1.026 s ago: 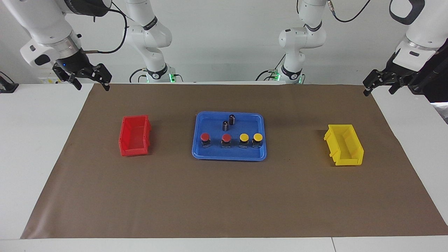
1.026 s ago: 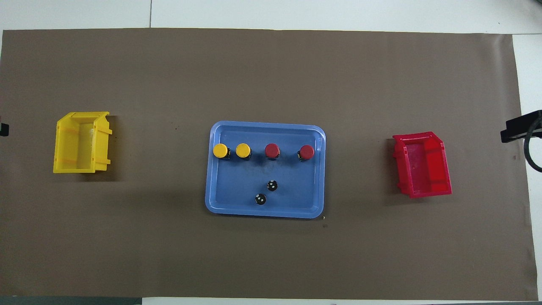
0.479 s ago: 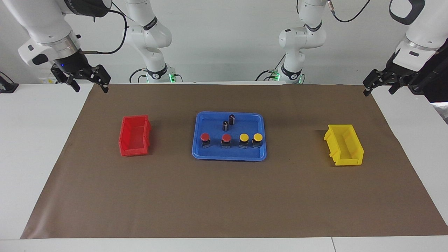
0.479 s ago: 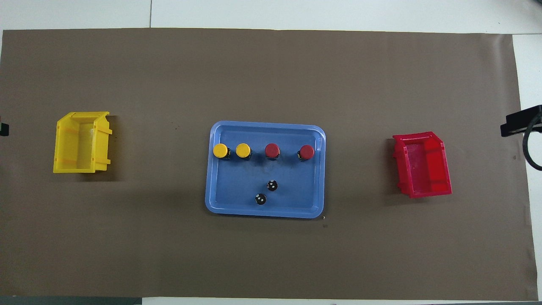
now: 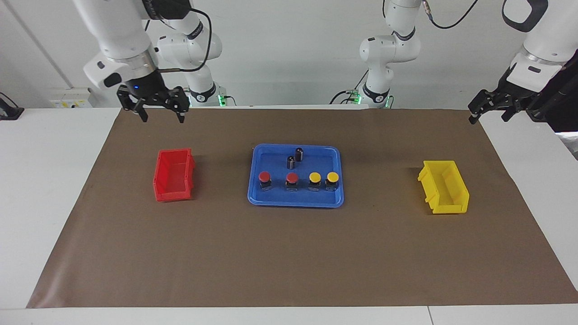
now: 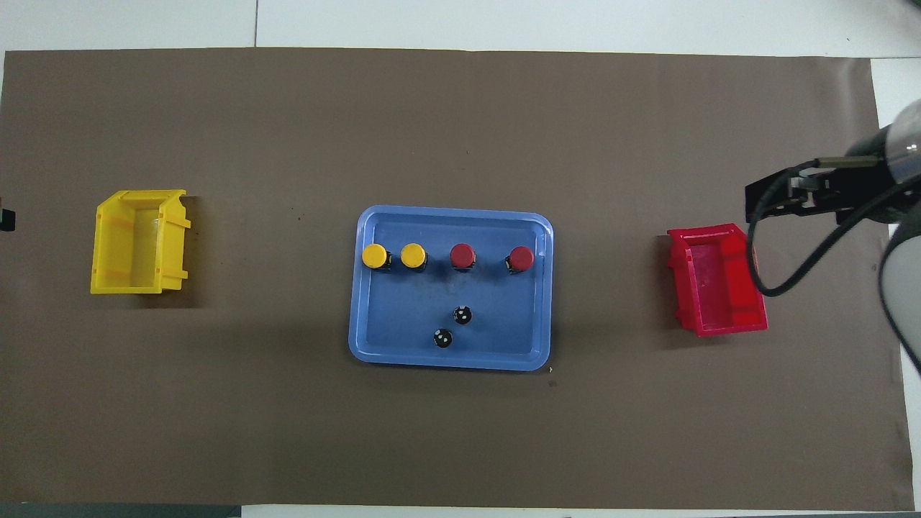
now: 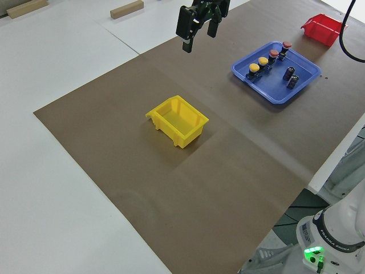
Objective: Sort red and yellow buttons by color
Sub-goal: 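Reach the right gripper to the tray and grasp a red button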
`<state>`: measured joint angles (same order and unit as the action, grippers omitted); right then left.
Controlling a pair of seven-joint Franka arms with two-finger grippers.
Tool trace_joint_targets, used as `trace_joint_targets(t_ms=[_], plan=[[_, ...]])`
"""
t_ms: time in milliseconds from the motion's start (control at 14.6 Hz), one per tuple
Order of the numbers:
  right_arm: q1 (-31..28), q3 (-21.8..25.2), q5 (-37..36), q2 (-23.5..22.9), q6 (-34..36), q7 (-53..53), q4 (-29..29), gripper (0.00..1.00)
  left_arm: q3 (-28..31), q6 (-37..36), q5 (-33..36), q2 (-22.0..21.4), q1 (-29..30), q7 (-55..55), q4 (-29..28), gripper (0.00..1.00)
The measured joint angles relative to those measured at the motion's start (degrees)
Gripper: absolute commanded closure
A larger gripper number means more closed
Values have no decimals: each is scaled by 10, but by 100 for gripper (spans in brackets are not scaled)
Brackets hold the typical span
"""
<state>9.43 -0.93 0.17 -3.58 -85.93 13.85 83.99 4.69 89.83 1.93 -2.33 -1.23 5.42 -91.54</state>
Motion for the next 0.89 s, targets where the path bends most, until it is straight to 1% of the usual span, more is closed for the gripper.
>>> trace_joint_targets(t_ms=[68,205,342,410,547,752,889], plan=[[26,-2,7,-21,-26,37,-8,0,0,0,0,0,0,0,0,0],[88,-3,9,-77,-116,112,-13,0,0,0,0,0,0,0,0,0],[137,-4,8,-134,-207,156,-2,0,0,0,0,0,0,0,0,0],[149,-4,8,-152,-235,163,9,0,0,0,0,0,0,0,0,0],[157,-3,8,-167,-270,164,36,0,0,0,0,0,0,0,0,0],[160,-3,8,-156,-334,165,108,0,0,0,0,0,0,0,0,0],[166,-3,8,-146,-363,165,156,4,0,0,0,0,0,0,0,0]])
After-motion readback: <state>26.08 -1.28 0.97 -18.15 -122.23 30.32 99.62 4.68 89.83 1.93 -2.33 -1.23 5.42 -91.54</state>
